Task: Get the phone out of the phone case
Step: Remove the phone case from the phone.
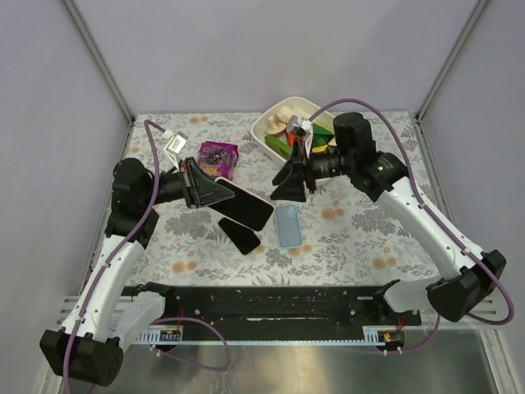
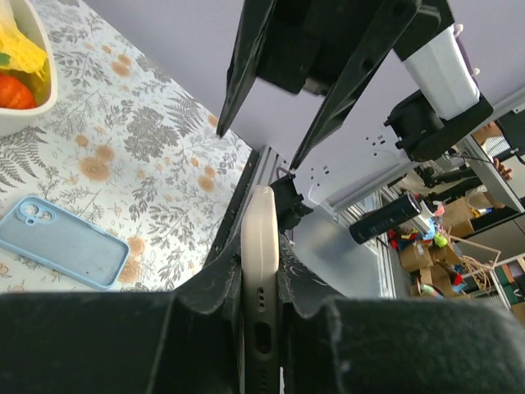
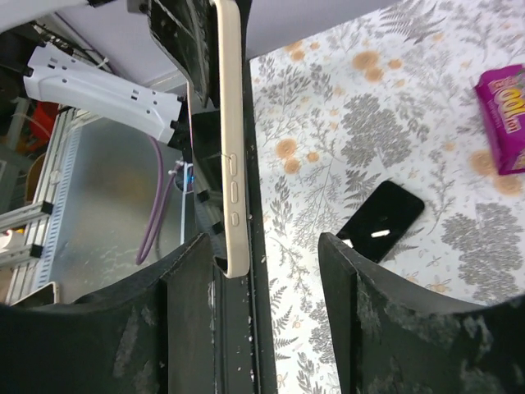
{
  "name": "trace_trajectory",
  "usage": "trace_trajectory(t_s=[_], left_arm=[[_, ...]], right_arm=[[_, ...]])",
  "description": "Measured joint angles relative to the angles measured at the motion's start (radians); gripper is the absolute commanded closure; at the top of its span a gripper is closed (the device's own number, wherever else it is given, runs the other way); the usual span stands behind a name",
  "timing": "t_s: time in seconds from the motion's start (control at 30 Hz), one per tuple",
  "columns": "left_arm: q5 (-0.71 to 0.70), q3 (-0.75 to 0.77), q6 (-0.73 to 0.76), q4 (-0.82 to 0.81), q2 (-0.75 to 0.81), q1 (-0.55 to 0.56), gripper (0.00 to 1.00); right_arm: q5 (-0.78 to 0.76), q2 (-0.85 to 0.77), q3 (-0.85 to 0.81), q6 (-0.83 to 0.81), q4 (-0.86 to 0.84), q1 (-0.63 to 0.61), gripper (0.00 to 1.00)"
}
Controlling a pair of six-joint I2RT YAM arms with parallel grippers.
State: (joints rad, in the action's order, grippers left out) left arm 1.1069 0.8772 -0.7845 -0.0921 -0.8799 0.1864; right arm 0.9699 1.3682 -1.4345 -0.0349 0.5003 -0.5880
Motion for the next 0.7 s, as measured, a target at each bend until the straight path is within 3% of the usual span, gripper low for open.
trace_trajectory(t_s=[0.5, 0.7], left_arm=[[0.072, 0.029, 0.060, 0.055, 0.003, 0.002, 1.00], [0.072, 0.071, 0.107, 0.077, 0.003, 0.002, 1.00]], right_arm=[[0.071, -0.013, 0.019, 0.019, -0.018, 0.019, 0.28], [0.132, 0.013, 0.060, 0.049, -0.024, 0.019, 0.30]])
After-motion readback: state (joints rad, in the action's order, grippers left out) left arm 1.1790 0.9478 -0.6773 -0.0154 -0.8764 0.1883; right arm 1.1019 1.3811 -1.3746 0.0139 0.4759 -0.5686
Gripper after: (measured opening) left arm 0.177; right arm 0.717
